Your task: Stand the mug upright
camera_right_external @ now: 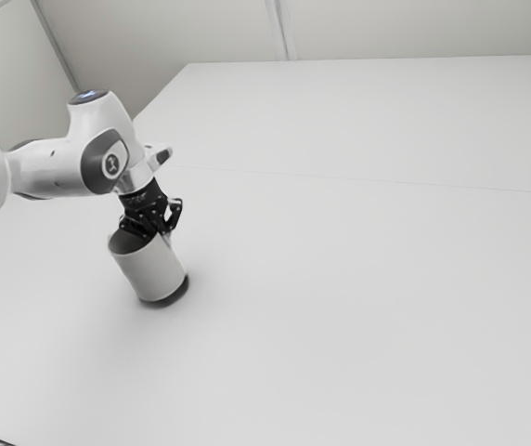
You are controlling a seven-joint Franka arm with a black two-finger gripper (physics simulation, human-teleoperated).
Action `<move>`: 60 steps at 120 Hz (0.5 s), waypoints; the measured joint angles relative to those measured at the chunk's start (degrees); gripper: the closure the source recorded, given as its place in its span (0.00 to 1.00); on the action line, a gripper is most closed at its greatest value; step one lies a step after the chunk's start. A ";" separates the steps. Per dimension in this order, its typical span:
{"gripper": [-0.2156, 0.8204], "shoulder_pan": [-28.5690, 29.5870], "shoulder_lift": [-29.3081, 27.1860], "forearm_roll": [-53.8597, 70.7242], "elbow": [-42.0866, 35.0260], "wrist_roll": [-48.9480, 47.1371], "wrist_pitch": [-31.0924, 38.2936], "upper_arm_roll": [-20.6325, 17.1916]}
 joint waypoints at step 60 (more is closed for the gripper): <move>0.81 -1.44 -0.44 4.04 -1.27 -11.93 -2.27 -0.03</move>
